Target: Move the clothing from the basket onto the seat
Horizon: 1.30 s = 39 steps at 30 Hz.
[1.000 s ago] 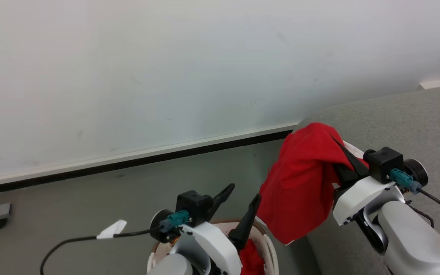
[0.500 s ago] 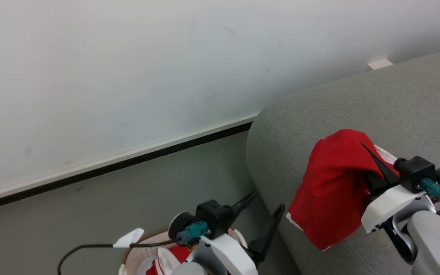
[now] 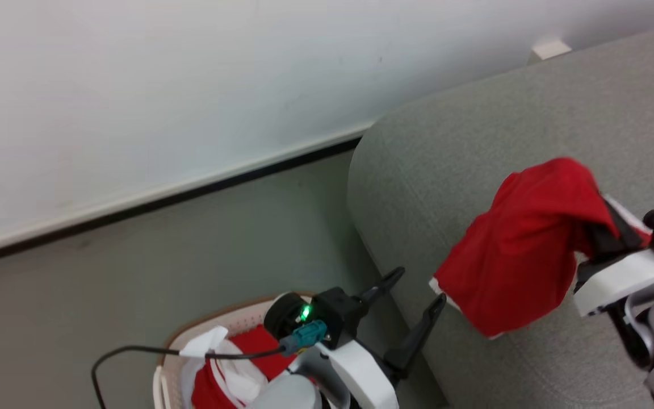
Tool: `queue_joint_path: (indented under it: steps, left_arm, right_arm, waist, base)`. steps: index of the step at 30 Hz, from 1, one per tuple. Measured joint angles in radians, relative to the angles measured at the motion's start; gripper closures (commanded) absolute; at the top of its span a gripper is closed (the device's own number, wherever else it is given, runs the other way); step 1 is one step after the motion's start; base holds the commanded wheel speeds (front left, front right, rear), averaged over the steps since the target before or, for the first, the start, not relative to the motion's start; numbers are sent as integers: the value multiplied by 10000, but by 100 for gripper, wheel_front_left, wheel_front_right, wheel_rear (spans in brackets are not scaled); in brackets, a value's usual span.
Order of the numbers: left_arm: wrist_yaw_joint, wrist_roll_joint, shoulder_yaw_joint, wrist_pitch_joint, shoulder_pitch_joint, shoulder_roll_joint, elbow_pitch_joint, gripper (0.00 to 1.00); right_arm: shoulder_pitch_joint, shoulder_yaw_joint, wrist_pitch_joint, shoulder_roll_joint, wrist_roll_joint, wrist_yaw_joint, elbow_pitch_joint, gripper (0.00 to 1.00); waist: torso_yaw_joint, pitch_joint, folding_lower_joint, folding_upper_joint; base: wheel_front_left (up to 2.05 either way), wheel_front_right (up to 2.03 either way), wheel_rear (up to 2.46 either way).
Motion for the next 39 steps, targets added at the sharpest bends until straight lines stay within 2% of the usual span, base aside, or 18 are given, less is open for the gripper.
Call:
queue_joint_path:
  steps: [7, 13, 19, 22, 25, 26, 27, 28, 29, 33, 39]
  left_arm:
    - [-217, 531, -63, 228, -1021, 445, -443, 0]
    - [-453, 936, -27, 362, -2130, 777, -1012, 0]
    - [-639, 1093, 42, 284, -2921, 1047, -1407, 0]
    - [-640, 1093, 155, 198, -3032, 1198, -1440, 0]
    - [-598, 1037, 234, 25, -3020, 1233, -1400, 0]
    - [-585, 1012, 263, -35, -3005, 1250, -1369, 0]
    - [-577, 986, 280, -52, -2965, 1285, -1333, 0]
    - [-556, 955, 288, -96, -2912, 1319, -1292, 0]
    - [-548, 928, 297, -138, -2854, 1348, -1260, 0]
    - [-441, 811, 430, -314, -2616, 1425, -1104, 0]
    - [-92, 291, 828, -686, -1958, 1505, -867, 0]
  right_arm:
    - [-1363, -1810, 426, -2, -63, 0, -21, 100]
    - [-3041, -3724, 1011, -385, -483, 0, 481, 100]
    - [-4395, -6228, 1078, -945, -1609, 0, 1557, 100]
    - [-4683, -7419, 792, -1055, -2673, 0, 2249, 100]
    - [-4709, -8546, 362, -575, -3490, 0, 3030, 100]
    - [-4705, -8928, 221, -324, -3680, 0, 3285, 93]
    - [-4692, -9260, 115, -109, -3967, 0, 3532, 56]
    - [-4652, -9553, 29, 65, -4222, 0, 3735, 41]
    - [-4583, -9812, -48, 174, -4504, 0, 3862, 0]
    - [-4252, -10362, -249, 777, -5179, 0, 3960, 0]
    - [-2998, -9695, -301, 1971, -5020, 0, 2550, 0]
  waist:
    - [281, 1507, 1, 0]
    - [645, 3121, 2, -1]
    - [1086, 4704, 3, -1]
    - [1327, 5328, 3, -1]
    - [1622, 5724, 3, -1]
    - [1724, 5802, 3, -1]
    - [1816, 5859, 3, -1]
    - [1898, 5895, 3, -1]
    - [1958, 5907, 3, -2]
    - [2003, 5663, 1, -2]
    - [1868, 4934, 1, -1]
  base:
    - [0, 0, 0]
    - [0, 0, 0]
    - [0, 0, 0]
    - [0, 0, 0]
    - [0, 0, 0]
    - [0, 0, 0]
    - [0, 0, 0]
    - [0, 0, 0]
    - [0, 0, 0]
    - [0, 0, 0]
    - [0, 0, 0]
